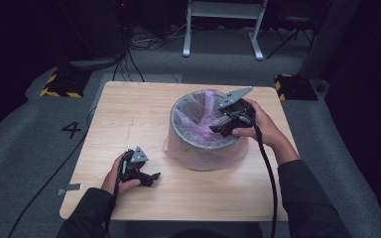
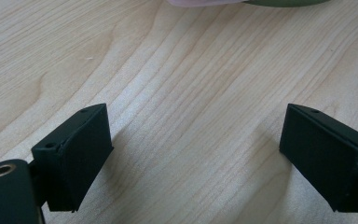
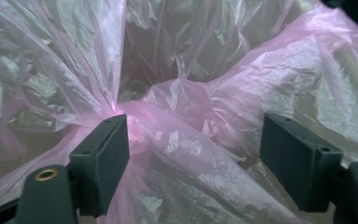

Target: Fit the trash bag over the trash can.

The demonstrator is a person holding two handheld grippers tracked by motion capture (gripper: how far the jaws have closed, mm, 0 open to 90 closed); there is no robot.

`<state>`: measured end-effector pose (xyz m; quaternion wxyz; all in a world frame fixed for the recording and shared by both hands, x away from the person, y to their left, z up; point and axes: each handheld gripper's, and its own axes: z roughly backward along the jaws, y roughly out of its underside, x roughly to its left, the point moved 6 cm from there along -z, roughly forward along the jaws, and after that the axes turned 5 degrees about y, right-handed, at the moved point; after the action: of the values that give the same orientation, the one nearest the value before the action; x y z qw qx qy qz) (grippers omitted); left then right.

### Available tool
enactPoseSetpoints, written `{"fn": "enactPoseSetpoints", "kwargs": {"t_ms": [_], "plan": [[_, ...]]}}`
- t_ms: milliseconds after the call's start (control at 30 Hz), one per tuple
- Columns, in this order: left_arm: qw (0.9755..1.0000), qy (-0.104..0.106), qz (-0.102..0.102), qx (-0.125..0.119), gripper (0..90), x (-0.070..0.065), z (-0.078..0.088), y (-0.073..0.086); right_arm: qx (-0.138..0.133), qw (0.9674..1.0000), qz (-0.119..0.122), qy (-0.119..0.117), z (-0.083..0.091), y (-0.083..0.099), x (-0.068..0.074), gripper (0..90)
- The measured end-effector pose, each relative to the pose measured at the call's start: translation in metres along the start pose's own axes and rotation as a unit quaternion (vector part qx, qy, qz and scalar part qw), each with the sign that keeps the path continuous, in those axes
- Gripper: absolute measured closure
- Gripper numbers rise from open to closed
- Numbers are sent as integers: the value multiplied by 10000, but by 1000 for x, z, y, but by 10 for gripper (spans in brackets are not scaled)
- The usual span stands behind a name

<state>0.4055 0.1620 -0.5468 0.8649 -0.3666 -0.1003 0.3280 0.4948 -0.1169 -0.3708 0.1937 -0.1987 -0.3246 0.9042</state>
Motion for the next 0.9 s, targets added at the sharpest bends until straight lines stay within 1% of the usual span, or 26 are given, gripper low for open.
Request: {"fn": "enactPoseSetpoints", "kwargs": {"t_ms": [67,100,167,233,267,300,333,367,433,500,567,600,633,667,700,733,767,833,867,900], "plan": [[10000,3,1,4,89,0,0,0,136,9999,-30,25,-3,1,-1,207],[10000,2,-1,4,89,0,0,0,209,9997,-25,87,-5,1,-2,205],[10000,2,1,4,89,0,0,0,317,9994,-41,136,-7,2,-5,208],[10000,11,12,3,88,0,0,0,354,9992,1,200,-8,2,-6,210],[10000,11,13,3,87,0,0,0,337,9990,64,297,-8,1,-6,210],[10000,12,13,2,87,0,0,0,282,9984,100,485,-8,0,-6,211],[10000,14,12,5,87,0,0,0,157,9977,223,618,-6,-3,-6,212],[10000,9,13,1,87,0,0,0,79,9977,267,625,-5,-4,-4,213],[10000,10,13,1,87,0,0,0,-81,9978,353,549,-3,-8,1,219],[10000,11,12,3,87,0,0,0,-147,9972,492,548,-2,-10,4,222],[10000,10,13,2,87,0,0,0,-214,9971,554,475,-1,-11,7,228],[10000,10,13,1,87,0,0,0,-298,9969,589,426,1,-12,8,235],[10000,10,12,3,87,0,0,0,-372,9969,619,321,2,-13,10,241],[10000,11,11,4,87,0,0,0,-409,9968,631,257,3,-13,12,244],[10000,12,12,3,87,0,0,0,-471,9961,723,171,4,-14,14,255],[10000,10,11,3,87,0,0,0,-479,9959,760,91,4,-14,16,258],[10000,10,12,2,87,0,0,0,-447,9959,781,61,3,-14,16,259],[10000,16,3,-6,87,0,0,0,-299,9960,844,60,1,-12,16,267],[10000,14,4,-5,86,0,0,0,-237,9962,841,-26,1,-12,17,267],[10000,17,3,-10,87,0,0,0,-147,9967,794,-47,0,-10,16,267]]}}
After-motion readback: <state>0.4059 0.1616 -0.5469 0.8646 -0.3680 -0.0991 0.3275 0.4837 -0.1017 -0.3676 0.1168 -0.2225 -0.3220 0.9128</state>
